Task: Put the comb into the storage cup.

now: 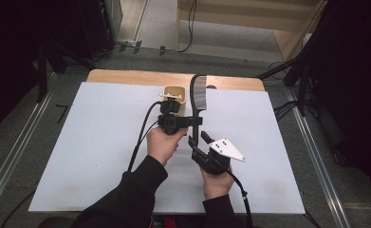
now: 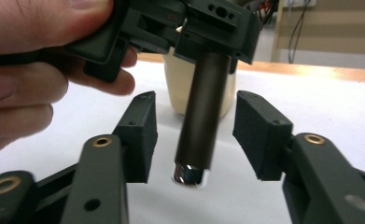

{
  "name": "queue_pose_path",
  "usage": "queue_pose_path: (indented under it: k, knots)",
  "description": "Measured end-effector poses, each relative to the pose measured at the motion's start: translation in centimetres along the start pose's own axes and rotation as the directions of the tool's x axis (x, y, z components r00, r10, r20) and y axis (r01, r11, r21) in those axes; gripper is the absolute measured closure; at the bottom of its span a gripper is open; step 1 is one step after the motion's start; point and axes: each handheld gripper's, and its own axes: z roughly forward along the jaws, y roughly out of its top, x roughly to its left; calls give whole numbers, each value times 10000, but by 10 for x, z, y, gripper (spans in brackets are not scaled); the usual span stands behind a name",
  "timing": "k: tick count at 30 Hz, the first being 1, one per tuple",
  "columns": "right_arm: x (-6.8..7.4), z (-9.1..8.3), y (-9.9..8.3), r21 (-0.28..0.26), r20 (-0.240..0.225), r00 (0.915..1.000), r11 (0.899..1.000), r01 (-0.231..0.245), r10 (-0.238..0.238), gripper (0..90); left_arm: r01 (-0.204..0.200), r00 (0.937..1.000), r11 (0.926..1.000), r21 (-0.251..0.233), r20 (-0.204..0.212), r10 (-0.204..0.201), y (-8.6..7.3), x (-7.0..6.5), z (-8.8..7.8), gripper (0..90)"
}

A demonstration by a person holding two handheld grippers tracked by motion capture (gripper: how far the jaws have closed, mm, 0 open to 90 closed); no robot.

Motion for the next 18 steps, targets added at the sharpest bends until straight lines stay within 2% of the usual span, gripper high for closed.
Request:
queue_pose_path:
  k: [4,11,14,17,18]
  knots:
    - [-2,-2,1,281,-366,9991,9994,-202,212,429,-120,9999,9999,-52,-102,119,1,2,-6,726]
    - [-3,-5,7,713,-1091,9940,9975,-23,100,383,-377,9986,9993,-24,-381,375,4,6,-15,726]
    - [-2,-5,8,865,-1128,9936,9961,180,-81,373,-611,9966,9981,94,-544,616,4,9,-17,725]
    - [-1,-3,7,797,-1266,9907,9950,604,-500,351,-749,9950,9970,185,-654,760,4,13,-20,726]
    - [-1,-2,7,854,-1351,9898,9947,579,-461,348,-821,9941,9964,227,-692,835,4,14,-21,725]
